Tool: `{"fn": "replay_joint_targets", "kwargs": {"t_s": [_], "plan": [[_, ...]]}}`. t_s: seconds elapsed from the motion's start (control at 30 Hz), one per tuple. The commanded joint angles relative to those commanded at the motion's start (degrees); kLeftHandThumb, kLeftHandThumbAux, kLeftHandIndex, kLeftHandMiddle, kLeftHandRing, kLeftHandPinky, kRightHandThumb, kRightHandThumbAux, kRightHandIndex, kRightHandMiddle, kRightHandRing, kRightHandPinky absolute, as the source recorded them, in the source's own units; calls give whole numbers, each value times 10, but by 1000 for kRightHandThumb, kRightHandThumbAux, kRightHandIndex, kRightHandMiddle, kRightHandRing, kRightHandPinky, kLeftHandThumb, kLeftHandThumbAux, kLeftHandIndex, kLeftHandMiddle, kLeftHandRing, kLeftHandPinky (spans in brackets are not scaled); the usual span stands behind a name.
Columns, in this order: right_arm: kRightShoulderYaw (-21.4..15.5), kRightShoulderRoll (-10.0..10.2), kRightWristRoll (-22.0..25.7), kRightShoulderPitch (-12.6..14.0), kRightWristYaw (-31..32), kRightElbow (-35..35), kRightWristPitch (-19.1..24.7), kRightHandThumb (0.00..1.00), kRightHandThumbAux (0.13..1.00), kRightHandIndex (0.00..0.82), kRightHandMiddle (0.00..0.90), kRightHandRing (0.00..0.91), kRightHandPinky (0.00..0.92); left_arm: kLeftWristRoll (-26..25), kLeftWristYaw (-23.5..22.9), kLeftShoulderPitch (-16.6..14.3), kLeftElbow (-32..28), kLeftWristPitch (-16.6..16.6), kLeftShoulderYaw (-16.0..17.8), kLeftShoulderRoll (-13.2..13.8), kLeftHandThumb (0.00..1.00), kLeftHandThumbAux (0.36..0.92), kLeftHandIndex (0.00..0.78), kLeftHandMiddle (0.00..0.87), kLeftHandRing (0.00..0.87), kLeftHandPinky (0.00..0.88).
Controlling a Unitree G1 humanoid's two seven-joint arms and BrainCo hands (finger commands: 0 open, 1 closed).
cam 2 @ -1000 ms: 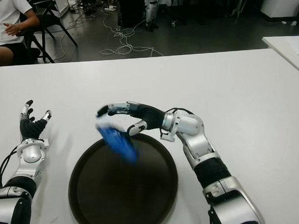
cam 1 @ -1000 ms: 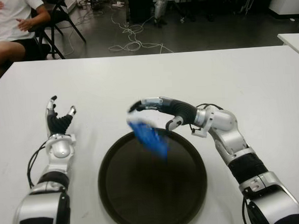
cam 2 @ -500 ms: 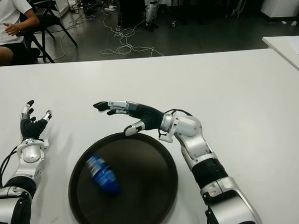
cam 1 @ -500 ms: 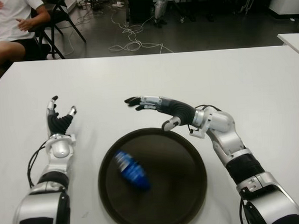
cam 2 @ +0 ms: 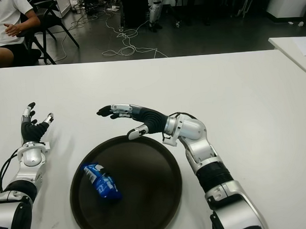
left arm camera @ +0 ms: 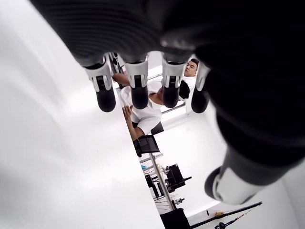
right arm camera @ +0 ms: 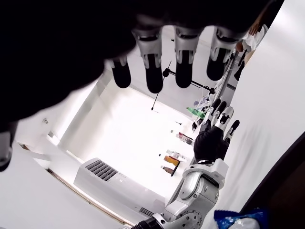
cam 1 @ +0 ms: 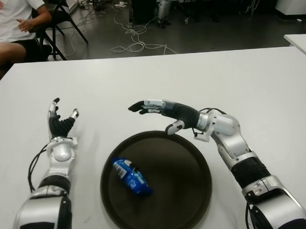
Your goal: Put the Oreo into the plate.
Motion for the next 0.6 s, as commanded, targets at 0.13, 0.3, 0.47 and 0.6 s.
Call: {"fn": "replay_joint_targets", "kwargs": {"t_s": [0.13, 0.3, 0.47, 0.6], "plan": [[0, 1, 3, 2, 1, -3, 1, 0, 383, 15, 89, 64, 0, 1, 1, 0, -1, -1, 1, -1, 0, 744, 44, 68, 40, 13], [0, -2, 4, 4, 0, -13, 19, 0, 390, 12, 80, 56, 0, 1, 3, 0, 0, -1, 3, -2, 0, 742, 47, 70, 42, 15], [-3, -6, 1, 1, -2, -19, 26, 0, 393, 9, 77, 49, 0, 4, 5, 0, 0, -1, 1, -2, 0, 737, 47, 66, 40, 22], [-7, -6, 4, 0, -4, -18, 24, 0, 402, 10, 78, 45, 0, 10, 9, -1, 2, 0, -3, 1, 0, 727, 49, 67, 43, 30]]}}
